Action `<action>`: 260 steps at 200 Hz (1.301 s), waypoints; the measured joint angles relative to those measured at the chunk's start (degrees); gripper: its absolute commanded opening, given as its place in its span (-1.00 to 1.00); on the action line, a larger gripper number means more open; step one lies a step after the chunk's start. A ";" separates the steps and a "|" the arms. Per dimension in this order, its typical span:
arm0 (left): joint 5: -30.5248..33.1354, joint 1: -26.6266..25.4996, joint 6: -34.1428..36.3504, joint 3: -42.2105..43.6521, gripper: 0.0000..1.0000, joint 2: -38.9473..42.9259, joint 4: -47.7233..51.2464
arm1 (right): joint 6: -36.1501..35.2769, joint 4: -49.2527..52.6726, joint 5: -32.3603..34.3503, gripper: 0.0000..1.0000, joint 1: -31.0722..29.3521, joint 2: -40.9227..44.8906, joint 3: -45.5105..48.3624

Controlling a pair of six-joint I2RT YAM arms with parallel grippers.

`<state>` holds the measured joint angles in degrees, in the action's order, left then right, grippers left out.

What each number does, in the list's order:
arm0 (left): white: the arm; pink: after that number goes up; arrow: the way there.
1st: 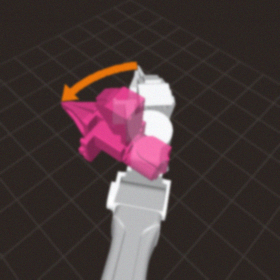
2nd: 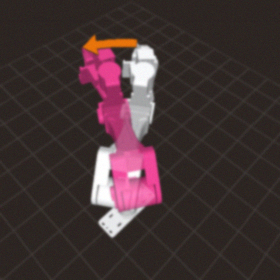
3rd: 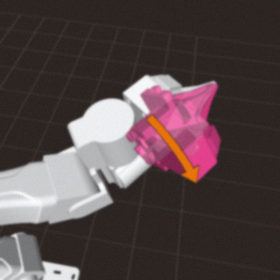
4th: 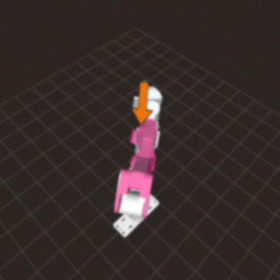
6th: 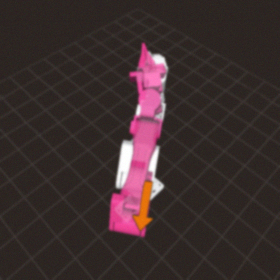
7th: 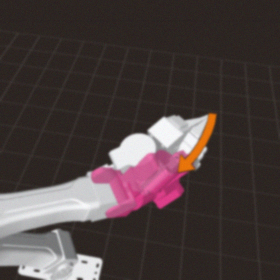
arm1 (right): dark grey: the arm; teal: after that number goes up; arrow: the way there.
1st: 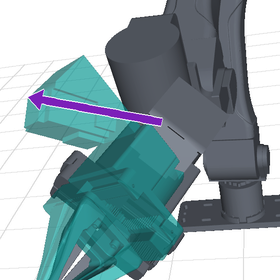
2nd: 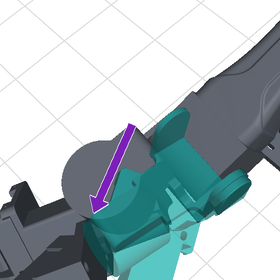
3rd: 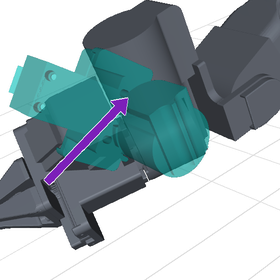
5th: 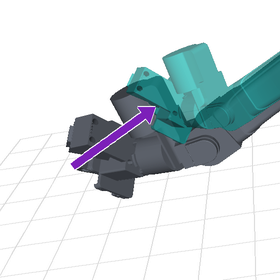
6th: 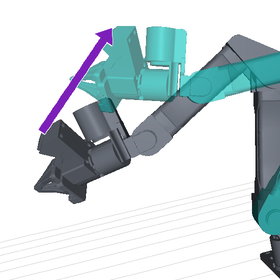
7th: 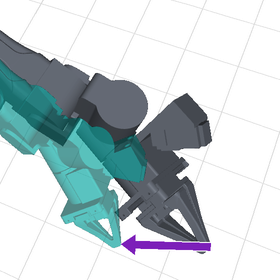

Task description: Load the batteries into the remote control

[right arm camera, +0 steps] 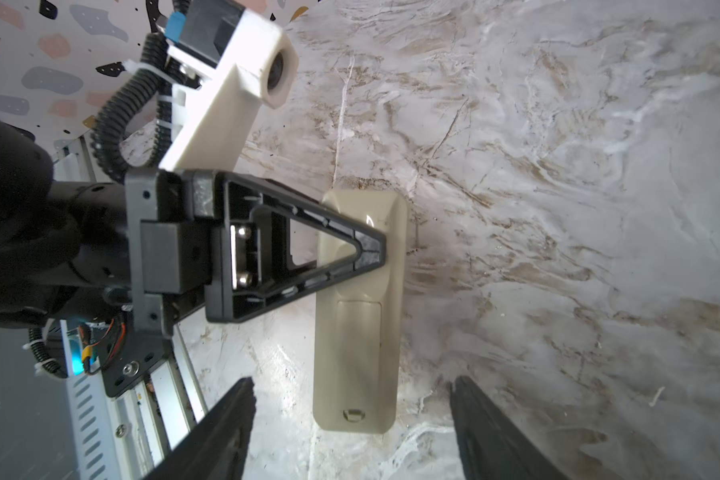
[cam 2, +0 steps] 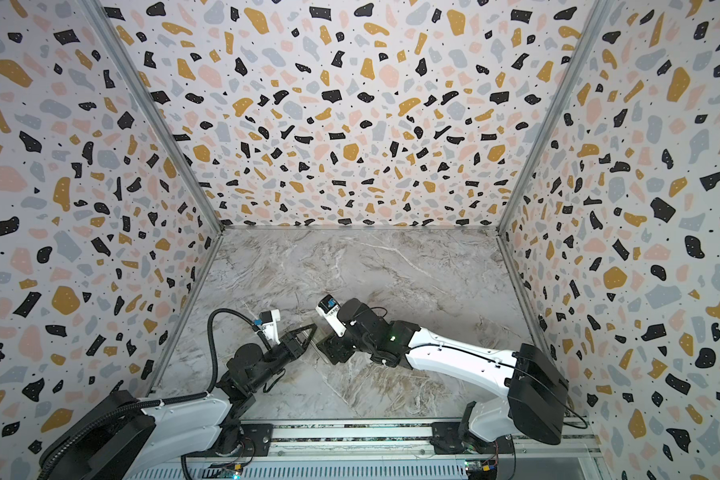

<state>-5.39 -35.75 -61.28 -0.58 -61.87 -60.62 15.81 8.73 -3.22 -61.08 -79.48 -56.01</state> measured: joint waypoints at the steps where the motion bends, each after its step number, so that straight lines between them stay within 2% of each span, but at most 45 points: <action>1: 0.00 0.00 0.00 0.00 -1.00 0.00 0.00 | 0.00 0.02 0.00 0.49 0.09 0.09 0.13; 59: -1.68 0.00 0.63 -0.07 -1.00 0.52 0.15 | 0.87 1.01 -0.04 0.42 2.23 0.00 1.86; 260: -3.69 0.00 0.74 -0.22 -1.00 0.46 0.33 | 1.01 0.22 -2.64 0.35 2.40 -5.18 3.17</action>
<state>-9.08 -35.75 -60.53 -0.80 -61.41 -60.29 16.82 8.95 -5.87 -58.67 -84.66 -52.84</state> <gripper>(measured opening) 0.234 0.678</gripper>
